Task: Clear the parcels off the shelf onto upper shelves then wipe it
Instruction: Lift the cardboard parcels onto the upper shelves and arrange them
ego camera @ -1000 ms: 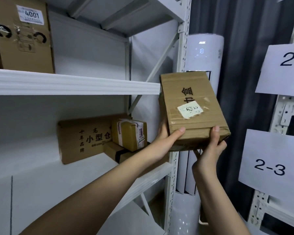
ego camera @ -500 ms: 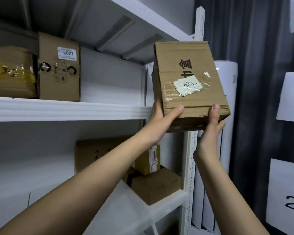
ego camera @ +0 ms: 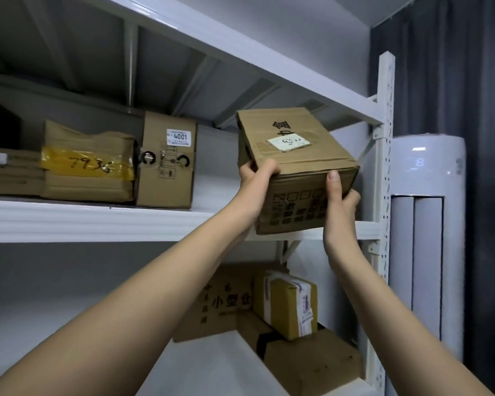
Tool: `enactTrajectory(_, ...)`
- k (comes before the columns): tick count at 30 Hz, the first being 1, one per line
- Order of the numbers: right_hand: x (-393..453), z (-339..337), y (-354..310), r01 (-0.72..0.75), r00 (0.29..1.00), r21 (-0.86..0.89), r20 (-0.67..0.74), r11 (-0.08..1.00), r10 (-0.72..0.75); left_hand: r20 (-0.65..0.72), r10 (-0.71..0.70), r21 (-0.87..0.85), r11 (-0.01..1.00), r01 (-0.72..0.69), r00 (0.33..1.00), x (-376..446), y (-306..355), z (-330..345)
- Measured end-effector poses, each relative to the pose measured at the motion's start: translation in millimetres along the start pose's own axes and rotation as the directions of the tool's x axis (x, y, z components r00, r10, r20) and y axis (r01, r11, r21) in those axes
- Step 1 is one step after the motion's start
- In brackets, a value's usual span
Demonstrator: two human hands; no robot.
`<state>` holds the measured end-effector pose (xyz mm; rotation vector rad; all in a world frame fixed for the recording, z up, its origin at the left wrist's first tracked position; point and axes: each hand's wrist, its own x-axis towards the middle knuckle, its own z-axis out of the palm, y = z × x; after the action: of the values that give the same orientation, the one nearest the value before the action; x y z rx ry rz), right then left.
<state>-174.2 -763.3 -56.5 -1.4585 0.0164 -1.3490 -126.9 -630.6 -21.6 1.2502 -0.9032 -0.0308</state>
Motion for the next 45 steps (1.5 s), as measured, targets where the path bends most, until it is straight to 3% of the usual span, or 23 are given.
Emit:
enactTrajectory(5,-1,31,4,-0.013,0.996,-0.015,0.084,1.0,0.014,-0.055,-0.028,0.021,0.999,0.029,0.998,6,1,-30)
enactTrajectory(15,13,70,3,0.001,0.988,0.034,0.154,0.999,-0.007,-0.043,0.058,0.17,0.984,-0.05,0.997,28,11,-66)
enactTrajectory(24,63,81,37,-0.121,0.965,0.022,0.238,0.992,0.112,-0.057,0.061,0.339,0.94,-0.038,0.997,63,-9,-80)
enactTrajectory(29,104,79,65,-0.17,0.899,-0.023,0.407,0.985,0.165,-0.124,0.013,0.459,0.887,0.046,0.992,96,-22,-79)
enactTrajectory(35,146,72,88,-0.112,0.798,-0.169,0.572,0.979,0.19,-0.147,-0.065,0.615,0.775,0.143,0.987,119,-33,-84)
enactTrajectory(41,160,82,105,-0.111,0.742,-0.239,0.625,0.965,0.24,-0.197,-0.117,0.705,0.673,0.224,0.973,131,-42,-86)
enactTrajectory(45,165,91,111,-0.057,0.678,-0.339,0.677,0.939,0.286,-0.27,-0.093,0.829,0.485,0.28,0.958,139,-45,-92)
